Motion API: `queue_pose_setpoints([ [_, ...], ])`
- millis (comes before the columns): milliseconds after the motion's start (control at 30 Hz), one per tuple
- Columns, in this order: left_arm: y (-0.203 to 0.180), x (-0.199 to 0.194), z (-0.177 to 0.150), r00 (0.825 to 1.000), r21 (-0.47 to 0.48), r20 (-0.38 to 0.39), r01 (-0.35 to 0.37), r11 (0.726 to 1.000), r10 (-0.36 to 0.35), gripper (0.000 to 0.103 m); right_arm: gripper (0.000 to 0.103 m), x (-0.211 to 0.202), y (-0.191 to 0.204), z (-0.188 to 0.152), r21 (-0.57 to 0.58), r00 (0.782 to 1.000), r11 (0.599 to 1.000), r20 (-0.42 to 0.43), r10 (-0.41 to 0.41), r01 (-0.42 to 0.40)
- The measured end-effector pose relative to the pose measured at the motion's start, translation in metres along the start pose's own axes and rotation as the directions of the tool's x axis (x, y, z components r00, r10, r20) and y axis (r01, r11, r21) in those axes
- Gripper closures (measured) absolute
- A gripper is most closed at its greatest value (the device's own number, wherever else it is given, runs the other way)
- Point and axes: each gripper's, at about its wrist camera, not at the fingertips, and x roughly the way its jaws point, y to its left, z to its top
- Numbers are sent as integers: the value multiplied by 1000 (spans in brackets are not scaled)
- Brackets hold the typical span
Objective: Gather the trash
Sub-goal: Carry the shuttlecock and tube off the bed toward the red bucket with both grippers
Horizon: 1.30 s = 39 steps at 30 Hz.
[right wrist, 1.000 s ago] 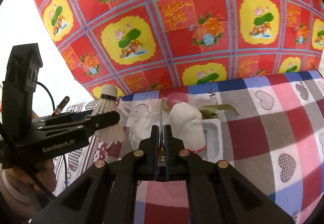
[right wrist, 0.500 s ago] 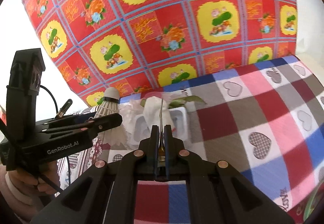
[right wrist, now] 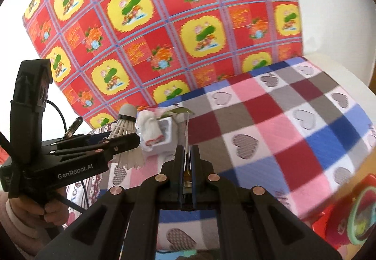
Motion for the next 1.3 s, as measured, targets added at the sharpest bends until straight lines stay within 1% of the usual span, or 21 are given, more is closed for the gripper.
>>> queue_pose_setpoints([
  [233, -53, -2, -3, 999, 52, -5, 34, 998, -34, 69, 97, -44, -26, -15, 50, 997, 997, 42, -63, 60],
  [467, -107, -2, -6, 997, 108, -10, 76, 991, -75, 69, 97, -87, -58, -31, 104, 989, 987, 73, -128, 120],
  [500, -116, -2, -6, 997, 117, -11, 83, 990, -83, 69, 100, -92, -62, -33, 111, 988, 986, 76, -135, 126],
  [533, -124, -1, -7, 996, 125, -11, 89, 988, -89, 69, 101, -97, -66, -36, 118, 987, 984, 78, -144, 134],
  [733, -172, 1, -12, 992, 174, -21, 129, 976, -128, 69, 101, -124, -90, -48, 146, 973, 971, 100, -207, 191],
  [867, -203, 5, -13, 989, 227, -23, 151, 962, -149, 69, 101, -140, -105, -57, 196, 967, 958, 103, -234, 211],
  [1167, -238, 17, -13, 980, 292, -67, 198, 936, -187, 69, 101, -158, -127, -79, 313, 950, 914, 90, -300, 259],
  [1300, -252, 23, -14, 972, 313, -94, 233, 921, -214, 69, 101, -163, -134, -85, 350, 939, 893, 87, -333, 284],
])
